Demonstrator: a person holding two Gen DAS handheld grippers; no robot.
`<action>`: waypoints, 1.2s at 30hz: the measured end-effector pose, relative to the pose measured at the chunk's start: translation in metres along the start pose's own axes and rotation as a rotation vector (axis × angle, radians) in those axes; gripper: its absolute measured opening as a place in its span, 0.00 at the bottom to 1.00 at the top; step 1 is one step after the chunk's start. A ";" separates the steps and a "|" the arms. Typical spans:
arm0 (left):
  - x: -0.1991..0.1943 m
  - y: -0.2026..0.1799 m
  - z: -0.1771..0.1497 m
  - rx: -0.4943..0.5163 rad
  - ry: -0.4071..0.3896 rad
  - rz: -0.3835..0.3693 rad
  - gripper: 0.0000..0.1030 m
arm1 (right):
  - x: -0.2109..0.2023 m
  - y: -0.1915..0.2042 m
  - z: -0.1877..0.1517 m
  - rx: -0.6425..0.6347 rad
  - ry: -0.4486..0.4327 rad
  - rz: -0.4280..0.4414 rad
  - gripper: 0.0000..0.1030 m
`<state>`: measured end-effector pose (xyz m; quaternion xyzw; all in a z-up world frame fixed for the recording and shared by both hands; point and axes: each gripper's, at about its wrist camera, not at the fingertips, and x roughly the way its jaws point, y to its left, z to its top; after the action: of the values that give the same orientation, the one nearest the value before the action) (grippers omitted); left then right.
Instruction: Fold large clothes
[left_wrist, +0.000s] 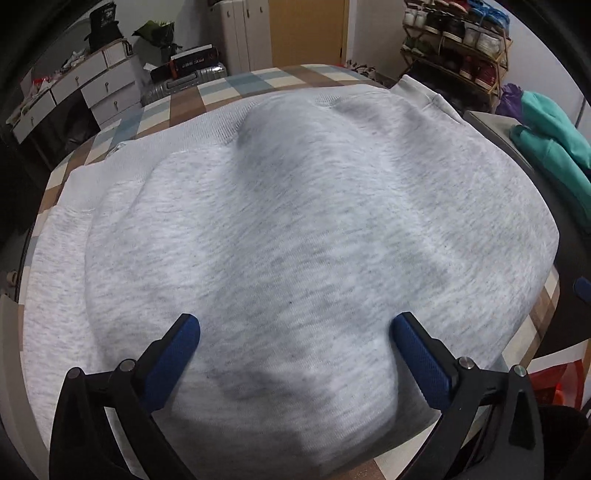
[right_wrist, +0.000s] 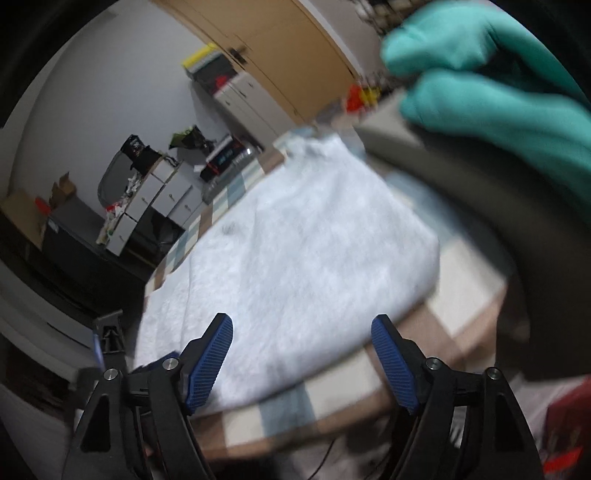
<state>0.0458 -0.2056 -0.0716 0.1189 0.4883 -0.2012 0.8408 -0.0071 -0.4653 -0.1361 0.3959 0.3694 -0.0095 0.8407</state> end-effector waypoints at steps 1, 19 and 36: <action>0.001 -0.002 0.003 0.000 0.001 0.001 1.00 | 0.002 -0.006 -0.001 0.033 0.035 0.018 0.76; 0.000 0.007 -0.003 -0.003 0.038 -0.045 0.99 | 0.074 -0.005 0.033 0.084 0.196 -0.114 0.78; -0.003 0.009 -0.003 -0.011 0.046 -0.037 0.99 | 0.076 0.023 0.026 -0.104 0.067 -0.143 0.54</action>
<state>0.0458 -0.1958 -0.0706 0.1097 0.5110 -0.2111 0.8260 0.0709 -0.4460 -0.1577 0.3242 0.4245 -0.0372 0.8446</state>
